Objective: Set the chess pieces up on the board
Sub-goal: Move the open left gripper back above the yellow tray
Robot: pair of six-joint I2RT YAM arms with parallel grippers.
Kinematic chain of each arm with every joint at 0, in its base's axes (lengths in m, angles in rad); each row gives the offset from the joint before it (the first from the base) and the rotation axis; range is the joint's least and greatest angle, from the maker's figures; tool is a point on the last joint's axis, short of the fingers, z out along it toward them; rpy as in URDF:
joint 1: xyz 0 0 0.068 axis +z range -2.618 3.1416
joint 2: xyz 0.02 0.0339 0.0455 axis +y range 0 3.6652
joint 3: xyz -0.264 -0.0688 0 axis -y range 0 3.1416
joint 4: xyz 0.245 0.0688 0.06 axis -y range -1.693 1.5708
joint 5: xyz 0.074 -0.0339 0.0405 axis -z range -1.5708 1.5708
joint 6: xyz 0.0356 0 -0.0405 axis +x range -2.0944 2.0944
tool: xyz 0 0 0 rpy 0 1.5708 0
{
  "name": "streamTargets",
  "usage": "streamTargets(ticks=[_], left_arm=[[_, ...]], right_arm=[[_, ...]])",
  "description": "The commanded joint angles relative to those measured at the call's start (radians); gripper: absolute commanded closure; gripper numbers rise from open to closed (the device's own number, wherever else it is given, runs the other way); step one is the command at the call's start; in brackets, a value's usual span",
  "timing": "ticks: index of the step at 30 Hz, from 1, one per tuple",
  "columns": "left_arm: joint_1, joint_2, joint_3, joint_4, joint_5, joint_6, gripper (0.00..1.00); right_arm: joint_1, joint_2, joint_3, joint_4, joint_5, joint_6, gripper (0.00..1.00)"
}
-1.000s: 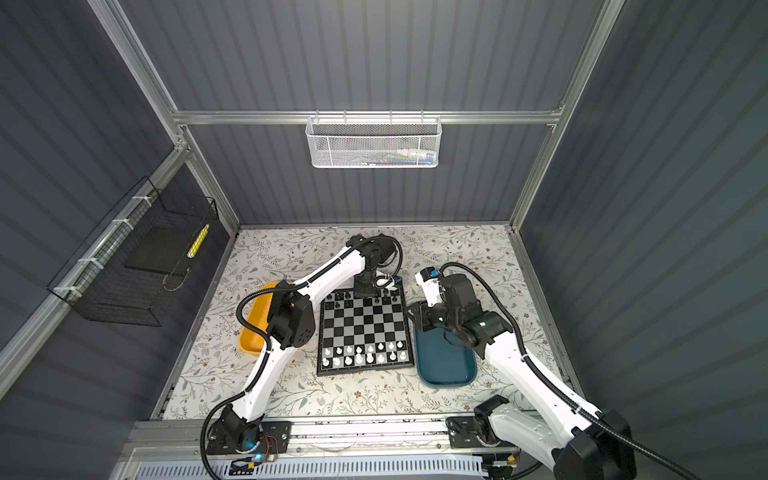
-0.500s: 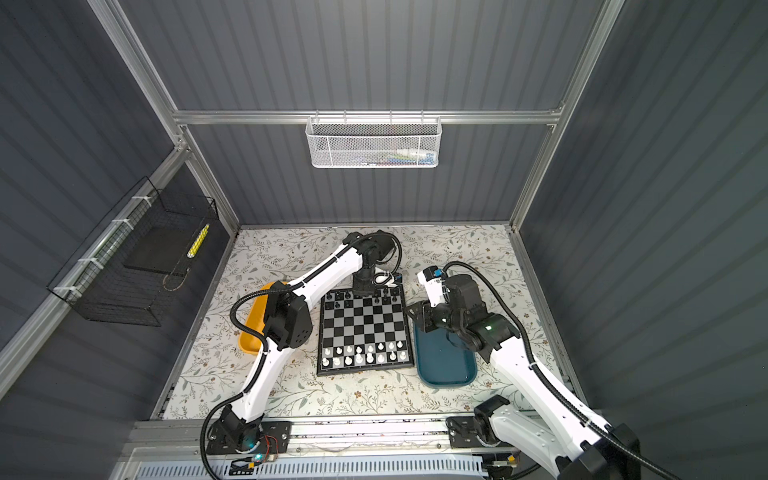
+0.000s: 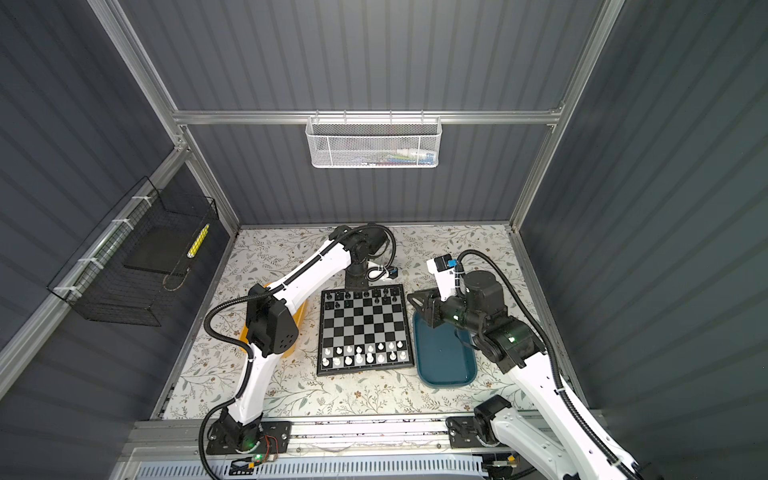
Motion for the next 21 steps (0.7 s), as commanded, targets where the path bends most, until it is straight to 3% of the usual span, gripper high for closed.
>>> streamTargets(ticks=[1, 9, 15, 21], left_arm=[[0.042, -0.083, -0.039, -0.045, 0.053, -0.046, 0.36], [0.208, -0.300, -0.280, -0.024, 0.166, -0.117, 0.36], [0.311, -0.484, -0.553, 0.069, 0.209, -0.160, 0.35], [0.422, -0.581, -0.749, 0.143, 0.257, -0.192, 0.37]], right_arm=[[-0.003, 0.031, 0.023, -0.041, -0.044, -0.004, 0.71], [-0.004, 0.184, 0.026, -0.007, -0.168, 0.011, 0.72], [-0.004, 0.244, 0.007, 0.059, -0.182, 0.016, 0.72], [-0.003, 0.306, 0.001, 0.089, -0.191, 0.017, 0.73]])
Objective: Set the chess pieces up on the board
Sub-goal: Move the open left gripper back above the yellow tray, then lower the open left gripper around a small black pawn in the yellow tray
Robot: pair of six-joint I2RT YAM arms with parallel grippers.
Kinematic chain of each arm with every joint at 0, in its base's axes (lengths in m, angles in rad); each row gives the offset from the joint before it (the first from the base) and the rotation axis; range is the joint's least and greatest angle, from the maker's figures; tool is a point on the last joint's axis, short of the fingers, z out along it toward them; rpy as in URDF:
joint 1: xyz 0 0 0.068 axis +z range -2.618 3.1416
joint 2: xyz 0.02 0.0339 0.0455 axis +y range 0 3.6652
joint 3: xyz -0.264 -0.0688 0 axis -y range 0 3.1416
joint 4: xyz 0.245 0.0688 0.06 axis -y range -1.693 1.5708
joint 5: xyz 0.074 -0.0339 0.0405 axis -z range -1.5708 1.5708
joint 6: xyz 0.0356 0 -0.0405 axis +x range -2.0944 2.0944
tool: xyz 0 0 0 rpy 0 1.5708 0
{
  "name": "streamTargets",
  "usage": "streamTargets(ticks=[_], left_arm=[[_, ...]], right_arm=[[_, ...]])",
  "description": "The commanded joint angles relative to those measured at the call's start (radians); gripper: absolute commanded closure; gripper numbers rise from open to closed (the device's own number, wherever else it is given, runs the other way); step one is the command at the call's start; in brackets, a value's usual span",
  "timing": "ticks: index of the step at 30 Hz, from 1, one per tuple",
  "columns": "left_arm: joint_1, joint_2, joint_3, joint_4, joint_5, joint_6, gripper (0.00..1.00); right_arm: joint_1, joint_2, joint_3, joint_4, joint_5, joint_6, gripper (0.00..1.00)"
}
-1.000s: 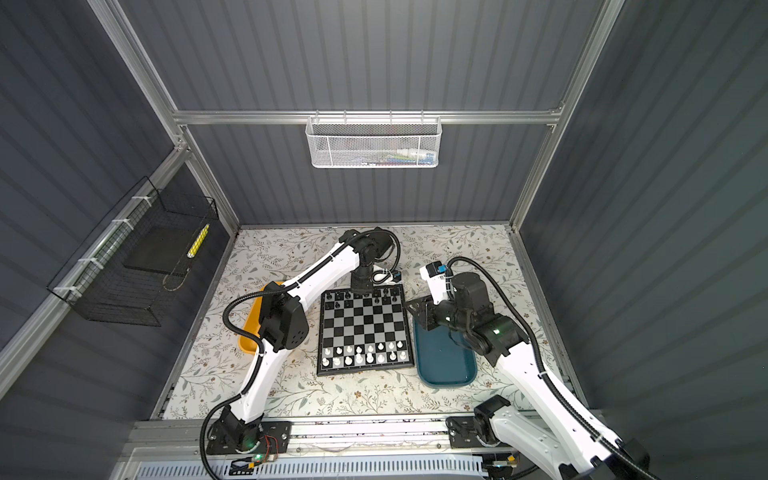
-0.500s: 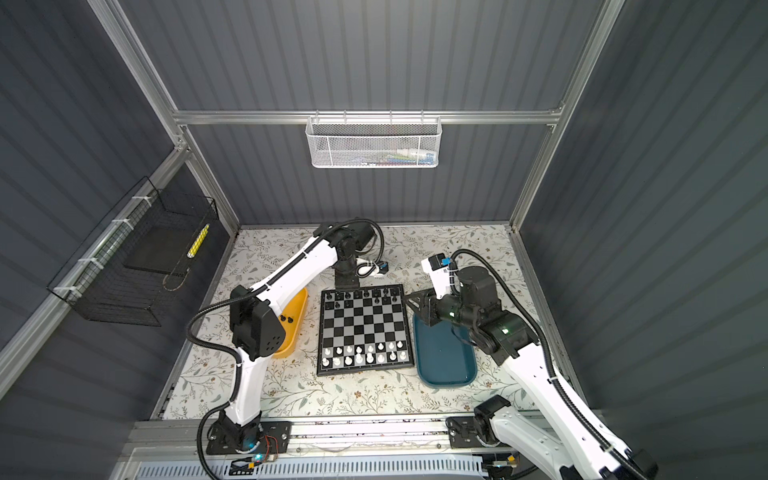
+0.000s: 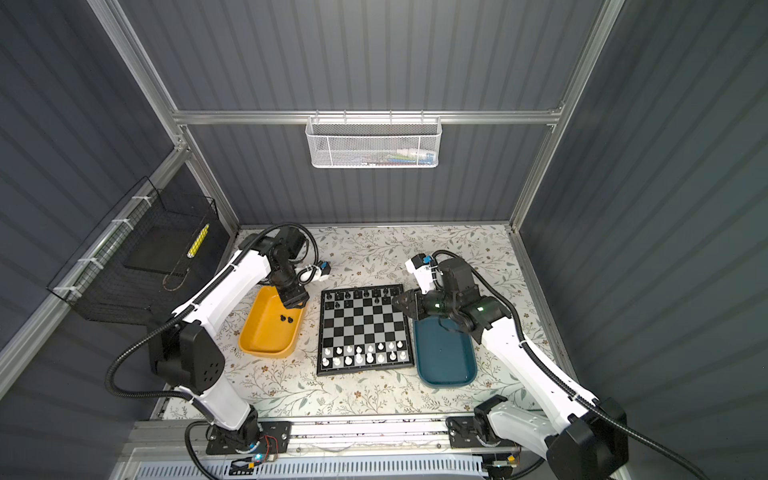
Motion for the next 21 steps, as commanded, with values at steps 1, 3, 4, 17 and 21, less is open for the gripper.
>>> streamTargets(ticks=[1, 3, 4, 17, 21], left_arm=[[0.058, -0.043, -0.078, 0.061, 0.057, -0.043, 0.38], [0.081, -0.059, -0.107, 0.084, 0.063, -0.048, 0.39], [0.089, -0.064, -0.153, 0.091, 0.063, -0.048, 0.40], [0.187, -0.039, -0.247, 0.186, 0.076, -0.013, 0.47], [0.187, -0.014, -0.243, 0.186, 0.074, 0.015, 0.50]], right_arm=[[-0.002, 0.024, -0.017, 0.043, -0.027, 0.010, 0.73], [-0.001, 0.031, -0.023, 0.058, -0.027, 0.015, 0.73], [-0.002, 0.034, -0.025, 0.064, -0.028, 0.015, 0.73], [-0.001, 0.069, -0.019, 0.068, -0.017, -0.006, 0.73], [-0.001, 0.074, -0.027, 0.093, -0.013, 0.005, 0.73]])
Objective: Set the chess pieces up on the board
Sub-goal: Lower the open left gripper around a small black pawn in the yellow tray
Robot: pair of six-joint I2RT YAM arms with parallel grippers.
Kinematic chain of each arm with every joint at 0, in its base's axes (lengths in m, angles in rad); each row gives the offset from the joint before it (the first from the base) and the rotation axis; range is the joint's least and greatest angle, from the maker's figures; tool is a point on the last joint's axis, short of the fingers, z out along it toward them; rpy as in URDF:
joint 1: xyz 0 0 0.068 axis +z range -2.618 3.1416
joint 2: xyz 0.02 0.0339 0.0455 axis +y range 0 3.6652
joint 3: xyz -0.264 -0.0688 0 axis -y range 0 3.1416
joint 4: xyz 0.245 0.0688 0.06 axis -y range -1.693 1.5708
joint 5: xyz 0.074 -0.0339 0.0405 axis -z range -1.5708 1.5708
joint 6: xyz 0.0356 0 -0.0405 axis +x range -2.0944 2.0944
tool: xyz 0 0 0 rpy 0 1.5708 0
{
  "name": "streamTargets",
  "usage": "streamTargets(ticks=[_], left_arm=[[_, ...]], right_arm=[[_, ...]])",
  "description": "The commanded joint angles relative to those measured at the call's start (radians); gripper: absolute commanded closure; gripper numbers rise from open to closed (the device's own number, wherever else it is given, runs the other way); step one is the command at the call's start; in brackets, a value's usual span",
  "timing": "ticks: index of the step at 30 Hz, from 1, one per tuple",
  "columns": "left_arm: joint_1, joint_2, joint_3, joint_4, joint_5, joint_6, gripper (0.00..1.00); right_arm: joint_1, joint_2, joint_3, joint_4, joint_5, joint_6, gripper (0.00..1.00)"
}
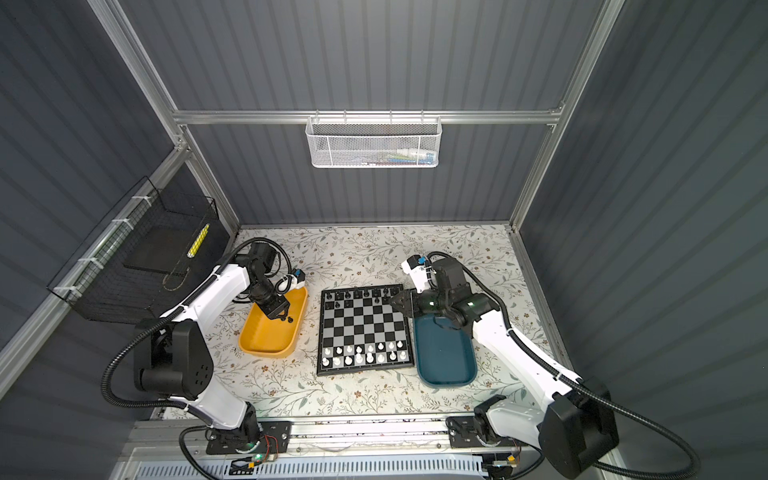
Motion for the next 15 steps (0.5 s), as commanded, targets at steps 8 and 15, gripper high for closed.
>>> streamTargets(ticks=[8, 15], left_arm=[[0.001, 0.074, -0.001, 0.035, 0.007, 0.096, 0.57], [0.001, 0.102, -0.022, 0.061, -0.008, 0.155, 0.66]], right_arm=[[-0.001, 0.009, -0.009, 0.040, -0.003, 0.002, 0.73], [-0.002, 0.004, -0.006, 0.022, 0.009, -0.001, 0.73]])
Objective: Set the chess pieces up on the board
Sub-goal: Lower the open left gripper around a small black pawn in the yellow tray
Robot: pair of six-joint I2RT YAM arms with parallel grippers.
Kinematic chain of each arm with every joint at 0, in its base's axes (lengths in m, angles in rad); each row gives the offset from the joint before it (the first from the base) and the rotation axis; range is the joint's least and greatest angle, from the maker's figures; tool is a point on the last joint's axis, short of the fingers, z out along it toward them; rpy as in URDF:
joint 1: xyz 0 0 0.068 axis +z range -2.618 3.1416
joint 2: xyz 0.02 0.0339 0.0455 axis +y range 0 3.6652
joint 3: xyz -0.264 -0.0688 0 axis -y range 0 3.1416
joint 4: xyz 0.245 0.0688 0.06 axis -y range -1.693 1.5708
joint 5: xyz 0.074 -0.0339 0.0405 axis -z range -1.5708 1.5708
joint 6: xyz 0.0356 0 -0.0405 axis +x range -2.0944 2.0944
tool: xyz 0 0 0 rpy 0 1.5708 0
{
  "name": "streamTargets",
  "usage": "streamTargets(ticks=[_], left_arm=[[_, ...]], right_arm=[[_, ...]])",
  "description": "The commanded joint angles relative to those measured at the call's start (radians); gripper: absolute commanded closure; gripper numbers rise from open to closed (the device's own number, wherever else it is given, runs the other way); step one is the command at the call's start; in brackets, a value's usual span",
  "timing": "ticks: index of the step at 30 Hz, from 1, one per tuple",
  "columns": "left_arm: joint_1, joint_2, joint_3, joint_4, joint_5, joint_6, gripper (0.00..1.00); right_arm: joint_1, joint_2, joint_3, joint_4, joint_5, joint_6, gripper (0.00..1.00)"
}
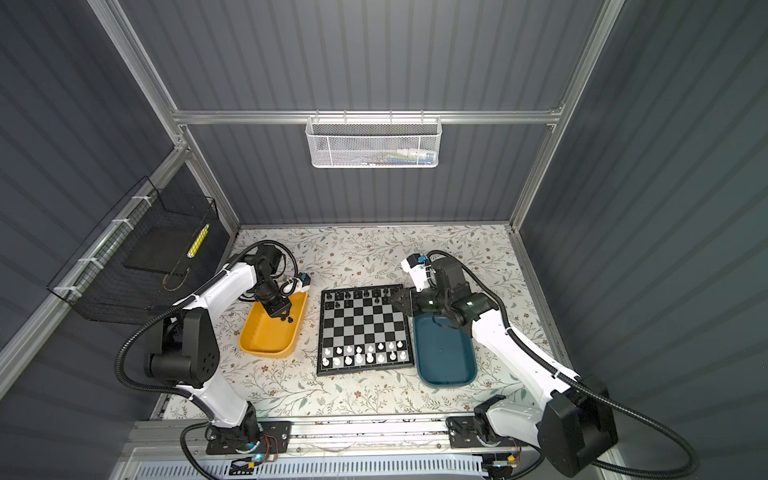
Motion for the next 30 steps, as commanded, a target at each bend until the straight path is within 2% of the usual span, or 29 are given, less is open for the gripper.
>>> streamTargets(ticks=[1, 11, 30], left_arm=[[0.001, 0.023, -0.019, 0.008, 0.002, 0.050, 0.66], [0.001, 0.052, -0.034, 0.025, -0.002, 0.085, 0.68], [0.001, 0.041, -0.028, 0.038, -0.009, 0.098, 0.61]], right_arm=[[-0.002, -0.006, -0.005, -0.008, 0.005, -0.005, 0.73], [-0.002, -0.012, -0.005, -0.020, 0.014, -0.005, 0.73], [-0.001, 0.010, 0.014, -0.030, 0.015, -0.014, 0.73]])
